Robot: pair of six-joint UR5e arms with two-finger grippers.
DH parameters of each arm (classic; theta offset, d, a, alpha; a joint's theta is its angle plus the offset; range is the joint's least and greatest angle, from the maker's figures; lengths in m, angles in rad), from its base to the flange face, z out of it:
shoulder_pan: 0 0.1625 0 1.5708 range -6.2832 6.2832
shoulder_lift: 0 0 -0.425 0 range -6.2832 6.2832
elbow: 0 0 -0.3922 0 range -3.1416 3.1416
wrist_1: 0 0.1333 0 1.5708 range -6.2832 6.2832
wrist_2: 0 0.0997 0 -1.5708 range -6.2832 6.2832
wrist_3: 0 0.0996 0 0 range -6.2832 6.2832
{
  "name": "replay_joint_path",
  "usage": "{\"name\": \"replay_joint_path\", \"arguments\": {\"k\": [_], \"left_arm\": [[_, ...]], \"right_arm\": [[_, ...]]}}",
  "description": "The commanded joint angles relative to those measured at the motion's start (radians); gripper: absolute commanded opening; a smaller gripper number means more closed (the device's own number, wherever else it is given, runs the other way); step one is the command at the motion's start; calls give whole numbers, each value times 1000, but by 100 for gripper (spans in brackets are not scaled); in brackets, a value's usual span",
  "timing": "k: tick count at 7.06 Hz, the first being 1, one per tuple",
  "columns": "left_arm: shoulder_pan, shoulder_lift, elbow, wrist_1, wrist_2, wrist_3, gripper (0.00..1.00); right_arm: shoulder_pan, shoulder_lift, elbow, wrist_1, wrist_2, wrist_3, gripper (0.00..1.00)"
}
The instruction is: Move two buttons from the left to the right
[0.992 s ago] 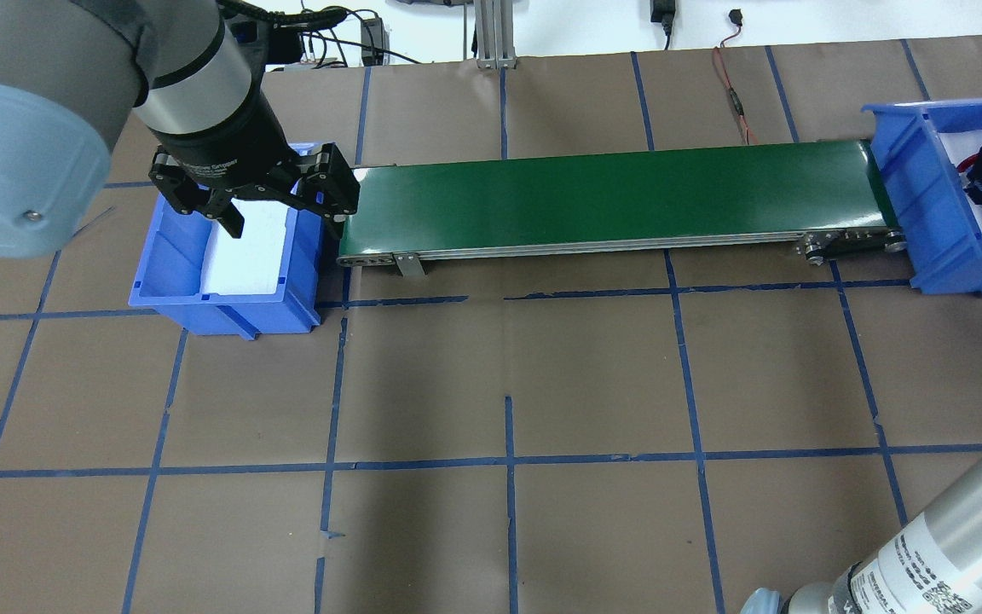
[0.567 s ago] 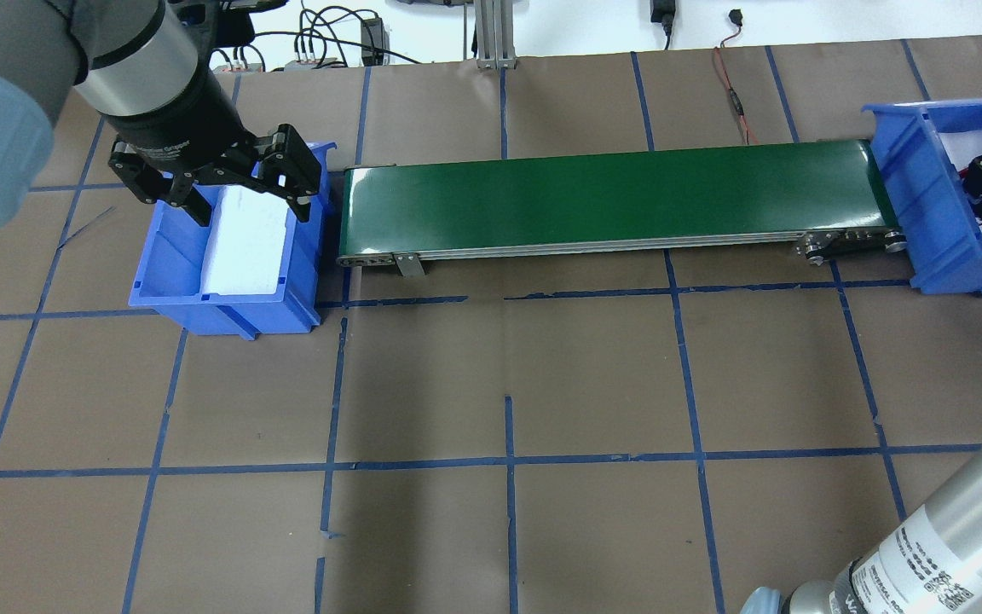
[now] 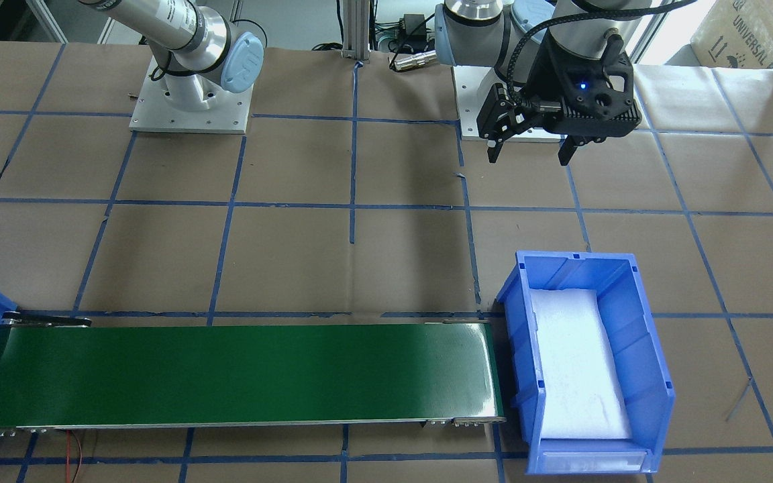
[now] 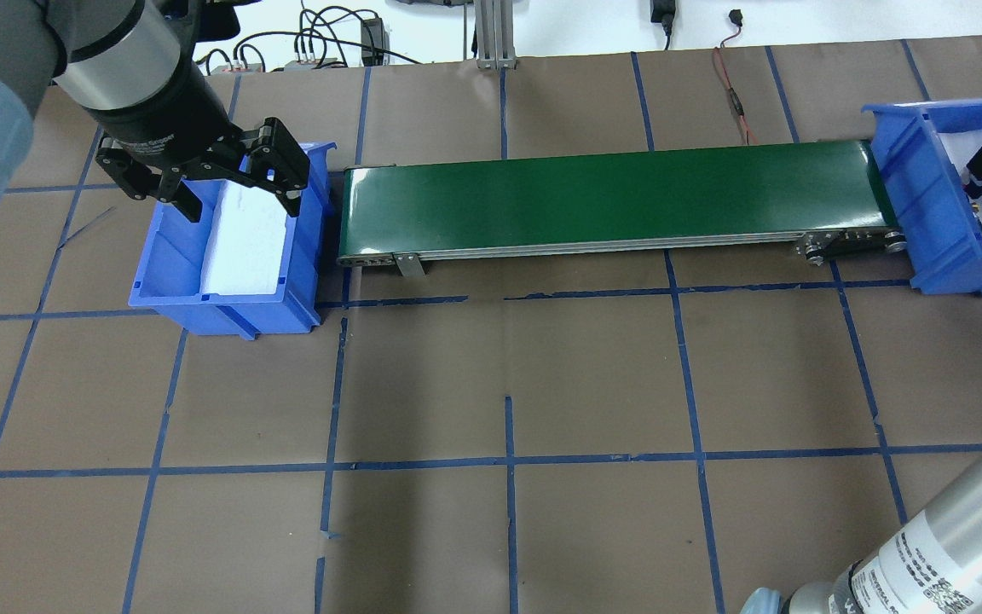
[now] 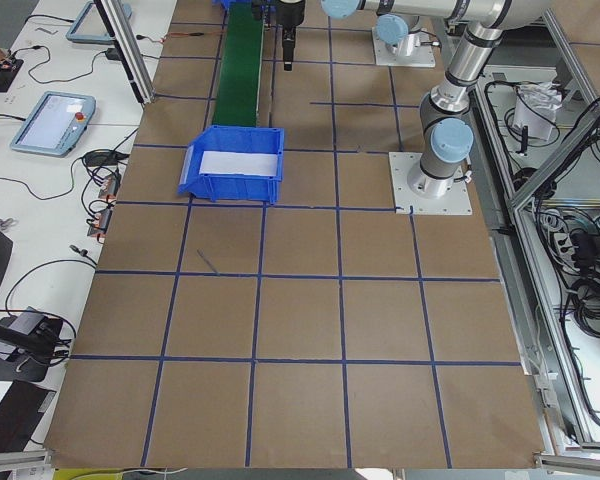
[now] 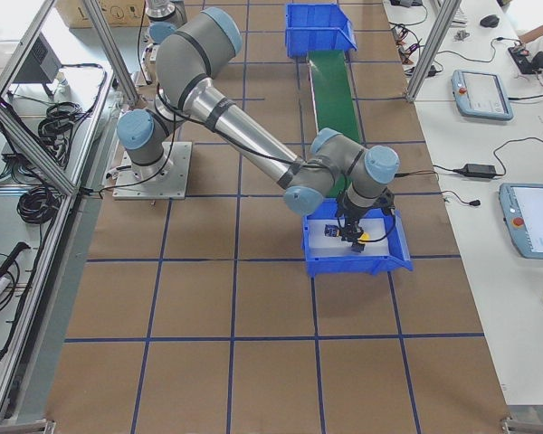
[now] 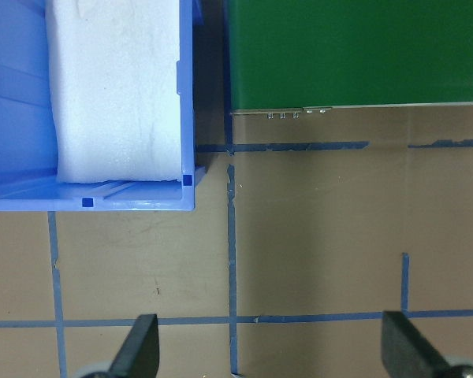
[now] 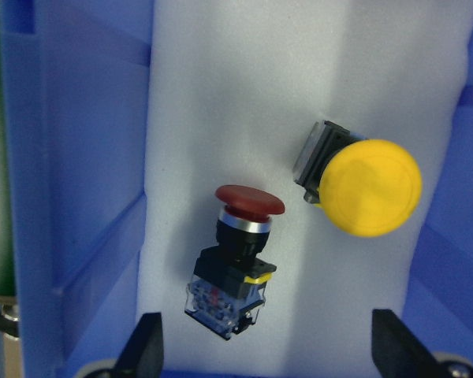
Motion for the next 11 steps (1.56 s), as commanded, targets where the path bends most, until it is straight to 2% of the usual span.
{"name": "replay_joint_path", "arguments": {"k": [1, 3, 5, 8, 9, 11], "left_arm": [[0, 8, -9, -2, -1, 1, 100], [-2, -4, -1, 0, -3, 1, 100], [-6, 5, -10, 0, -1, 1, 100], [-6, 8, -16, 1, -4, 1, 100], [-6, -1, -10, 4, -9, 1, 100], [-6, 0, -10, 3, -9, 1, 100]], "right_arm": [[26, -106, -7, 91, 1, 2, 100], [158, -232, -1, 213, -8, 120, 100], [358, -338, 7, 354, 0, 406, 100], [729, -366, 46, 351, 6, 811, 100], [763, -392, 56, 358, 7, 865, 100], [729, -493, 97, 390, 50, 865, 100]]}}
